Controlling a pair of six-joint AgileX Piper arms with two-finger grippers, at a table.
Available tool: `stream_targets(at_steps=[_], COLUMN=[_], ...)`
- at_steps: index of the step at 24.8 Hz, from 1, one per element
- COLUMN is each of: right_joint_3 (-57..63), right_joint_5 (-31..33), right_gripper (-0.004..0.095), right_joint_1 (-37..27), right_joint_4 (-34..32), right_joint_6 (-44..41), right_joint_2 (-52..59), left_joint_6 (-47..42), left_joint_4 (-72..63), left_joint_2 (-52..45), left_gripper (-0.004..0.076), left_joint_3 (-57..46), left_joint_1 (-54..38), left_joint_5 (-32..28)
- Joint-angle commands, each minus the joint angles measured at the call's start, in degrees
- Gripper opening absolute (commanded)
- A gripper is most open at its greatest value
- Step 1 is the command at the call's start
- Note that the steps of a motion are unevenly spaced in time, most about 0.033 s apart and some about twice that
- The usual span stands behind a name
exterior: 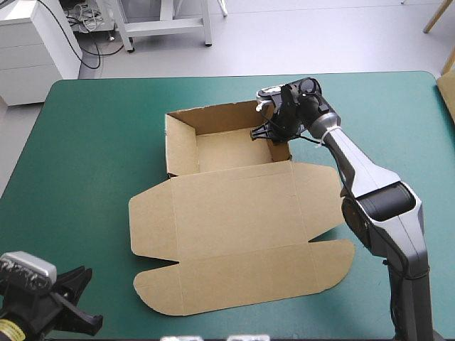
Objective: Fold the box
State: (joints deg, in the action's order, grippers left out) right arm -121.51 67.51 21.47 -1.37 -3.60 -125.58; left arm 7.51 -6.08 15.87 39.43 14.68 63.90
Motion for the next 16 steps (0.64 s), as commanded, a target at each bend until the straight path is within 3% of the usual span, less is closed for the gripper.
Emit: stream_targets(at_steps=[1, 5, 8, 16], right_joint_3=[-1.3, -1.3, -1.8, -1.9], right_joint_5=[-2.3, -2.2, -0.5, -0.5], right_gripper=[-0.0018, -0.0021, -0.0022, -0.0022], right_joint_1=[-0.3, -0.4, -2.7, -22.9], right_joint_4=[-0.7, -1.8, -7.1, -7.1], right_joint_6=[-0.2, -0.3, 0.4, 3.6], right_joint_2=[3.7, 3.7, 3.7, 3.7], left_joint_6=[-1.0, -4.7, -5.5, -5.5], left_joint_4=[-0.6, 0.5, 1.0, 0.9], left_joint_2=[-7.0, -13.1, -15.3, -15.3], left_gripper=[-0.0008, -0.0008, -0.0008, -0.0008], left_joint_3=[-3.0, -6.2, -7.2, -9.3], left_joint_1=[0.1, 0.1, 0.1, 0.1], left_joint_5=[-6.1, -6.7, -6.7, -6.8])
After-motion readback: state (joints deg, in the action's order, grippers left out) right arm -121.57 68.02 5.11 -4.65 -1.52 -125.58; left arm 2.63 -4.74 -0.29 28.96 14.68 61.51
